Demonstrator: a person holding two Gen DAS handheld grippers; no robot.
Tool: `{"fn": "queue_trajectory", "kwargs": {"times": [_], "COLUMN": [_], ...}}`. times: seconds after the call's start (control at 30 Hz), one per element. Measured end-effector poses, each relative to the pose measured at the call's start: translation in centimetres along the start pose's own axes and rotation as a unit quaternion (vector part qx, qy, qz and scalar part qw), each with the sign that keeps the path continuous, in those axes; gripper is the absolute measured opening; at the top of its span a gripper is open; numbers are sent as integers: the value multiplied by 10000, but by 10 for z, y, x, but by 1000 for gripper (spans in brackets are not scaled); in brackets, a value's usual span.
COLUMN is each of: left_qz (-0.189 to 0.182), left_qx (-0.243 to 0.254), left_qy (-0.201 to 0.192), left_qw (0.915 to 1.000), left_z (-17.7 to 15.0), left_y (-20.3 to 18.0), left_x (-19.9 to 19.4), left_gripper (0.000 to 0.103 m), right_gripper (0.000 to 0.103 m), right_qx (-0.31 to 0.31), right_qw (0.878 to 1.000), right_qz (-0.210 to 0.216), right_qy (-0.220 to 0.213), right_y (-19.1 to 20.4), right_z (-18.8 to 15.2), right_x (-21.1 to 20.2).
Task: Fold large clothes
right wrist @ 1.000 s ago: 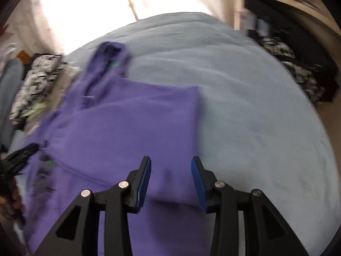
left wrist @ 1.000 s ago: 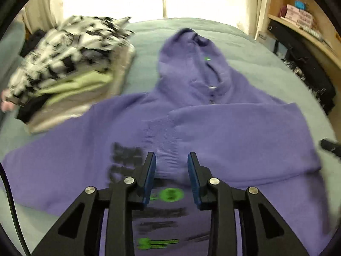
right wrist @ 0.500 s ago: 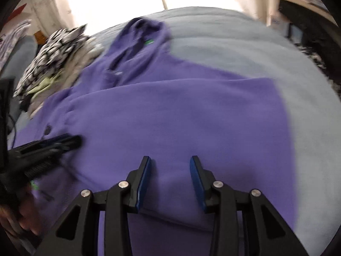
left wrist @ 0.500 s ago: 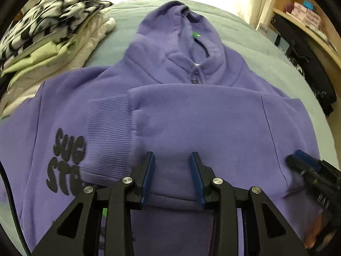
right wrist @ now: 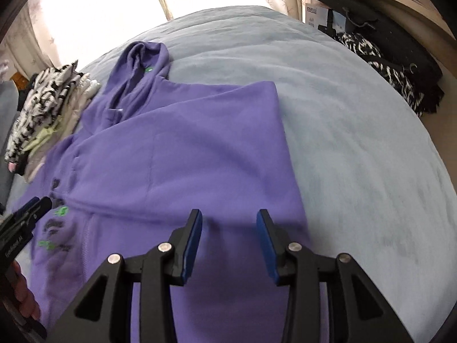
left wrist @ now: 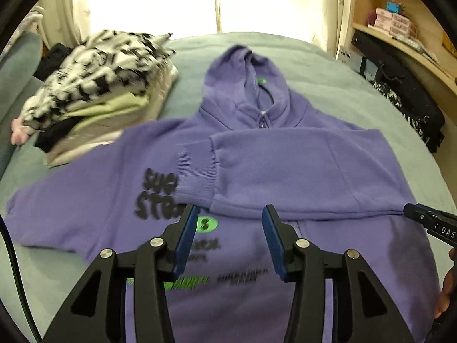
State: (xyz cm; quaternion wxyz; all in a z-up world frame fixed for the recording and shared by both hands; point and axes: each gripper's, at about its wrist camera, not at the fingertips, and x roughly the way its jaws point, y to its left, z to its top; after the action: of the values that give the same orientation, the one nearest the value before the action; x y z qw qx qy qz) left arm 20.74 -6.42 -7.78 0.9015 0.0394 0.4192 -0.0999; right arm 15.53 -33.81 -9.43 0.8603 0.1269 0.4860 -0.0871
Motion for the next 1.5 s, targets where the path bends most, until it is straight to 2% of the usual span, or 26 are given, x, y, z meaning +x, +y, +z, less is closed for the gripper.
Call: {"fn": "queue_trajectory", "kwargs": {"times": [0.13, 0.3, 0.43, 0.77, 1.17, 1.5], "left_qz": [89, 323, 408, 445, 521, 709], "left_qx": [-48, 87, 59, -149, -636, -1169], "left_qy": [-223, -383, -503, -566, -630, -492], "left_qw": [9997, 9987, 9979, 9973, 9946, 9894], "left_z": [-14, -32, -48, -89, -115, -130], "left_y": [9, 12, 14, 36, 93, 163], "left_x": [-44, -83, -112, -159, -184, -174], "left_gripper": [53, 54, 60, 62, 62, 62], "right_gripper": [40, 44, 44, 45, 45, 45], "right_qx": [155, 201, 174, 63, -319, -1065], "right_qw": [9998, 9993, 9989, 9979, 9965, 9895], "right_qz": [130, 211, 253, 521, 721, 952], "right_qy": [-61, -233, -356, -369, -289, -220], "right_y": [6, 12, 20, 50, 111, 199], "right_z": [-14, -31, -45, -87, -111, -117], "right_x": [-29, -65, -89, -121, -129, -116]}}
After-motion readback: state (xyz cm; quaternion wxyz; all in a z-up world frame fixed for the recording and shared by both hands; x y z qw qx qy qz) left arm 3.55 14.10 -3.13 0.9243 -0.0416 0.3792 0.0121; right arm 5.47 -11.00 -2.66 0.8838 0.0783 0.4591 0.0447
